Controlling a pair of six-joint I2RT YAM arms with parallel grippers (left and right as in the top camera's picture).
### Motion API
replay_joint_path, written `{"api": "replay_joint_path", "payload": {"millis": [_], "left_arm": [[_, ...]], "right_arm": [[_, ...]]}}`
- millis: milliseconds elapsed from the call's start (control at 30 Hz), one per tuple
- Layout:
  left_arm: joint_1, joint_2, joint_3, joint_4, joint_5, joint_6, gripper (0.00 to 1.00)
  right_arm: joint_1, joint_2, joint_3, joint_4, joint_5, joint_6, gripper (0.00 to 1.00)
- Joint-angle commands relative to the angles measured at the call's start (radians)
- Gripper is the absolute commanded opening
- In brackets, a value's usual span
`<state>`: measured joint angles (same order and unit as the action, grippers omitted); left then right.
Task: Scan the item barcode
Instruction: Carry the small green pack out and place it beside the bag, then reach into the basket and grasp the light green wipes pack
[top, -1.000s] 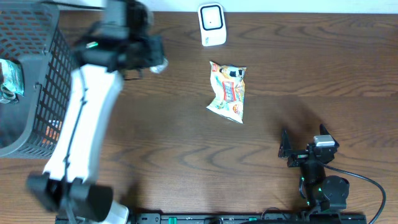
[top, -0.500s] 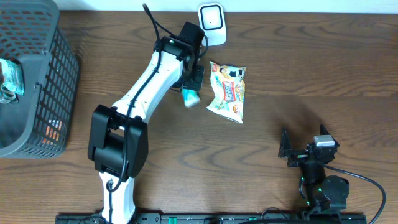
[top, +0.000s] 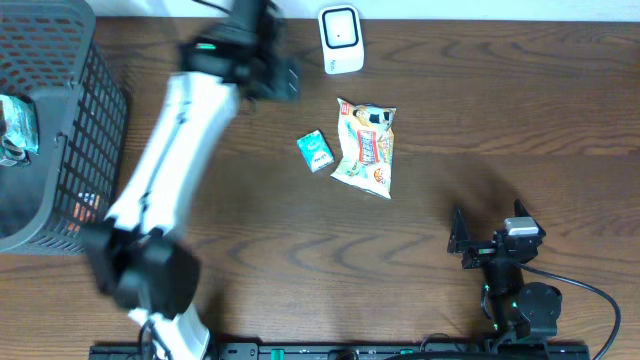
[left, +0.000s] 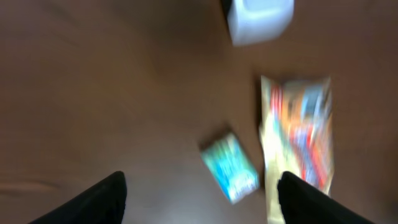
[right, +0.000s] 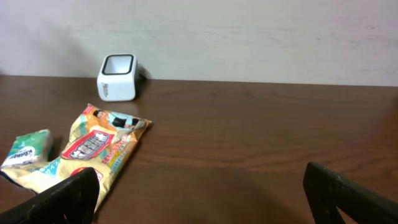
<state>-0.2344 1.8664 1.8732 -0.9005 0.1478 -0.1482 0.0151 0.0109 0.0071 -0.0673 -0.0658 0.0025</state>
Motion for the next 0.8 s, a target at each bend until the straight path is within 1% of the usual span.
{"api": "replay_joint_path", "payload": {"millis": [0, 133, 167, 233, 333, 433, 500, 600, 633, 700, 767], "left_arm": [[0.213, -0.19, 0.044, 0.066, -0.01, -0.019, 0.8], [0.473, -0.27, 0.044, 0.122, -0.01, -0.177, 0.8], [0.536, -0.277, 0.044, 0.124, -0.01, -0.2, 0.8], [0.668, -0.278, 0.043, 0.12, -0.01, -0.213, 0.8], [0.803, -0.262, 0.028, 0.116, -0.01, -0.205, 0.8], [0.897, -0.237, 0.001, 0.114, -0.011, -0.154, 0.8], [0.935, -0.204, -0.013, 0.113, -0.047, -0.097, 0.8], [0.947, -0.139, -0.02, 0.115, -0.139, 0.04, 0.8], [0.946, -0.119, -0.02, 0.119, -0.153, 0.072, 0.8], [0.939, -0.03, -0.02, 0.166, -0.163, 0.179, 0.8], [0.933, 0.023, -0.02, 0.2, -0.163, 0.243, 0.8]], "right_arm": [[-0.008, -0.005, -0.001, -0.004, 0.004, -0.011, 0.99], [-0.008, -0.005, -0.001, -0.004, 0.003, -0.011, 0.99], [-0.008, -0.005, -0.001, -0.004, 0.003, -0.011, 0.99], [-0.008, -0.005, -0.001, -0.004, 0.003, -0.011, 0.99], [-0.008, -0.005, -0.001, -0.004, 0.003, -0.011, 0.99], [-0.008, -0.005, -0.001, -0.004, 0.003, -0.011, 0.99], [-0.008, -0.005, -0.001, -0.004, 0.003, -0.011, 0.99], [-0.008, -0.005, -0.001, -0.004, 0.004, -0.011, 0.99], [-0.008, -0.005, -0.001, -0.004, 0.003, -0.011, 0.99], [-0.008, -0.005, -0.001, -0.004, 0.003, -0.011, 0.99], [-0.008, -0.005, -0.001, -0.004, 0.003, -0.011, 0.99]]}}
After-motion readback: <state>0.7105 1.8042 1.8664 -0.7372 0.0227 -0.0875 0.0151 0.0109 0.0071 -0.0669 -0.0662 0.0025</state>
